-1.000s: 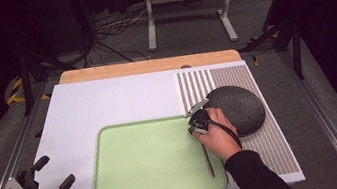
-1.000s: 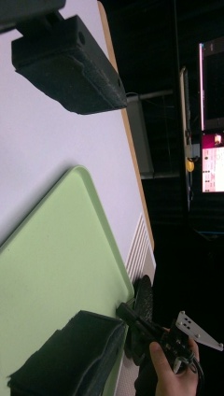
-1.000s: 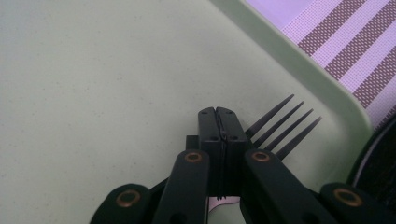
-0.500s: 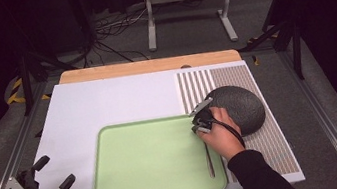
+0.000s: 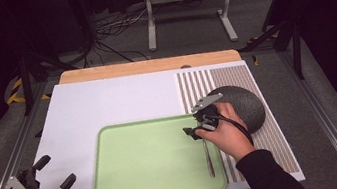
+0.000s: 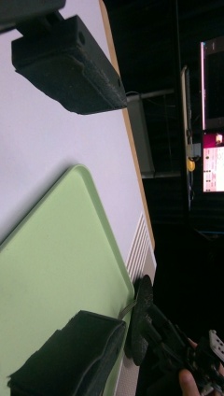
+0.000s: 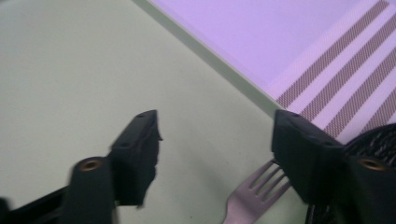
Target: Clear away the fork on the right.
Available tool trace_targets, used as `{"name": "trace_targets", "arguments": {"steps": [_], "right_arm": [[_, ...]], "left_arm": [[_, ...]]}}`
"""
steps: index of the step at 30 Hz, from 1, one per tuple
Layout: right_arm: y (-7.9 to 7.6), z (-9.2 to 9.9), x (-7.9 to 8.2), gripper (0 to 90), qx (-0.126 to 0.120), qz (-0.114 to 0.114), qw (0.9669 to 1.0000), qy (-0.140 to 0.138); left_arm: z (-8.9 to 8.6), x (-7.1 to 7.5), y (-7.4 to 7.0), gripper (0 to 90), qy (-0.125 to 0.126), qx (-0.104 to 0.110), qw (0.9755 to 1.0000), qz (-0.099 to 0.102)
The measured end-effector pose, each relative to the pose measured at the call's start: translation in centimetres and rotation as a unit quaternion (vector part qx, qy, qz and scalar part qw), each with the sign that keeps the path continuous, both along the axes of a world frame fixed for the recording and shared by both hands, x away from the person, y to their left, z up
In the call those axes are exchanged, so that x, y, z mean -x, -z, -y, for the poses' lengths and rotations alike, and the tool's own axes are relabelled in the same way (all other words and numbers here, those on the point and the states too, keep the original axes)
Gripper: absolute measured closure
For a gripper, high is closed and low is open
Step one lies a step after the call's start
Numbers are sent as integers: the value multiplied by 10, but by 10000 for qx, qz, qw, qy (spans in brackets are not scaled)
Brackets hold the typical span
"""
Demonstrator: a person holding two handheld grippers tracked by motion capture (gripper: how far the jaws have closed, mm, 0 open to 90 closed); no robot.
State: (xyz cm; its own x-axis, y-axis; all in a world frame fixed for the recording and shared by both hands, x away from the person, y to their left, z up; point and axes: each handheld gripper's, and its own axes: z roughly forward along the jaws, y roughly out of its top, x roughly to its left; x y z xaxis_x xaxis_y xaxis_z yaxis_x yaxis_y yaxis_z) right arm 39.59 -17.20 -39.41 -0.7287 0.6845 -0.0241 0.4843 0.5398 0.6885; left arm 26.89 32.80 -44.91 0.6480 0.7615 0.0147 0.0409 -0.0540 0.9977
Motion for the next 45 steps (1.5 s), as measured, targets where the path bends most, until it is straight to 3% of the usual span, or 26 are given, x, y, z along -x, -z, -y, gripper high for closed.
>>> {"name": "trace_targets", "arguments": {"steps": [2, 3, 9, 15, 30, 45], "right_arm": [[-5, 0, 4, 217, -102, 88, 9999, -91], [-10, 1, 7, 183, -121, 256, 9994, -175], [-26, 8, 19, 162, -421, 538, 9972, -307], [-35, 18, 32, 145, -543, 866, 9936, -489], [-37, 54, 55, 120, -937, 1381, 9839, -645], [-31, 99, 74, 120, -1491, 1891, 9693, -491]], "left_arm": [[0, 0, 0, 3, 6, -15, 10000, -2], [0, 0, 0, 3, 5, -19, 10000, 3], [0, 0, 0, 3, 6, -4, 10000, 14], [1, 0, 0, 3, 4, -17, 10000, 9], [2, 0, 0, 3, -1, -18, 10000, 2], [2, 0, 0, 3, -22, -18, 10000, 7]]}}
